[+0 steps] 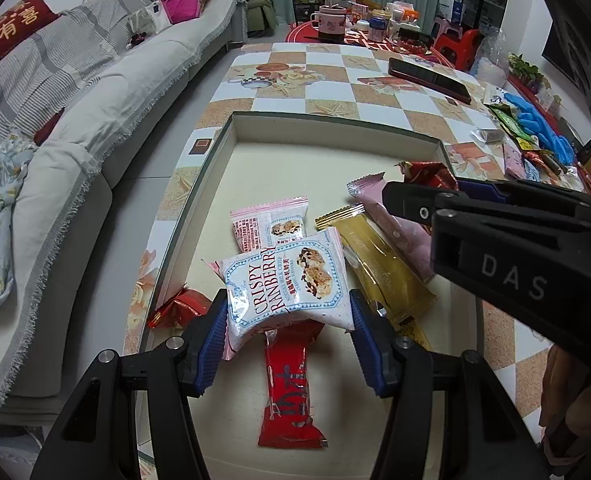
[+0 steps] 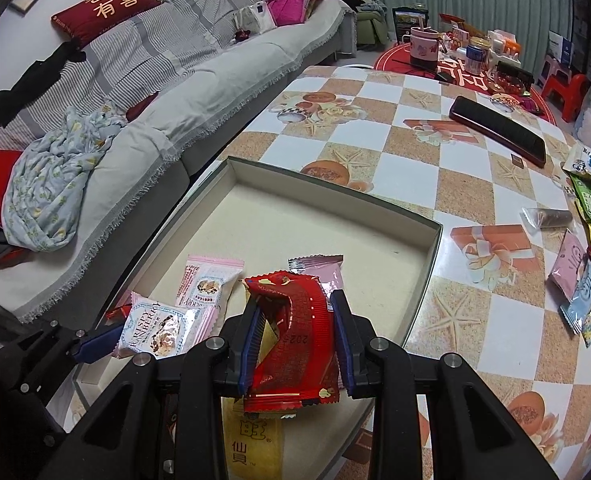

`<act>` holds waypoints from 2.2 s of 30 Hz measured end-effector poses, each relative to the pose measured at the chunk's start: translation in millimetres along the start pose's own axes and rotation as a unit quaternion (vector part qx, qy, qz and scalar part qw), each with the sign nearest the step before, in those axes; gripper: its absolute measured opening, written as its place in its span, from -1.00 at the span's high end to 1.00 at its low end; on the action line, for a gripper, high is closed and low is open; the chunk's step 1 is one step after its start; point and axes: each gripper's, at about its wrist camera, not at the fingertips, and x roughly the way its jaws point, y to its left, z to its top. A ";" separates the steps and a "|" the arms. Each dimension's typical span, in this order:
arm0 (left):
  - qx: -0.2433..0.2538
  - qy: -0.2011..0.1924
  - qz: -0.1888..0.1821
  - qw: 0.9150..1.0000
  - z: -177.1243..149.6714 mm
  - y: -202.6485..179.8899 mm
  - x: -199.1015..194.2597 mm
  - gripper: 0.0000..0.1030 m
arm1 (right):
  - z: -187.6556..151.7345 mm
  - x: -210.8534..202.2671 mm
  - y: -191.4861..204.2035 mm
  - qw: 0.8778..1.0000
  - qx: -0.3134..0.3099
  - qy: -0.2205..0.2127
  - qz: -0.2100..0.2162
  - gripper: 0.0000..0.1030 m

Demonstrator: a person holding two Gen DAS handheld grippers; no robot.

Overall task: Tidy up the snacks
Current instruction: 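Lower both held snacks toward the tray bottom with both grippers, then open both grippers to drop the Crispy Cranberry packet and red wrapper into the tray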

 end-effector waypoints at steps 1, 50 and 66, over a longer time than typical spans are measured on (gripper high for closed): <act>0.001 0.000 0.000 1.000 -0.2 -0.3 -0.4 -0.18 | 0.5 0.1 0.0 1.000 0.000 0.000 0.000 0.34; -0.003 0.040 -0.027 0.999 -12.9 12.4 -3.1 -0.44 | -0.9 7.6 22.4 0.998 -0.019 0.056 0.017 -0.71; 0.022 0.021 0.002 1.000 -41.5 1.5 -39.8 -0.64 | -42.9 -34.6 26.8 0.998 -0.052 0.015 -0.029 -0.71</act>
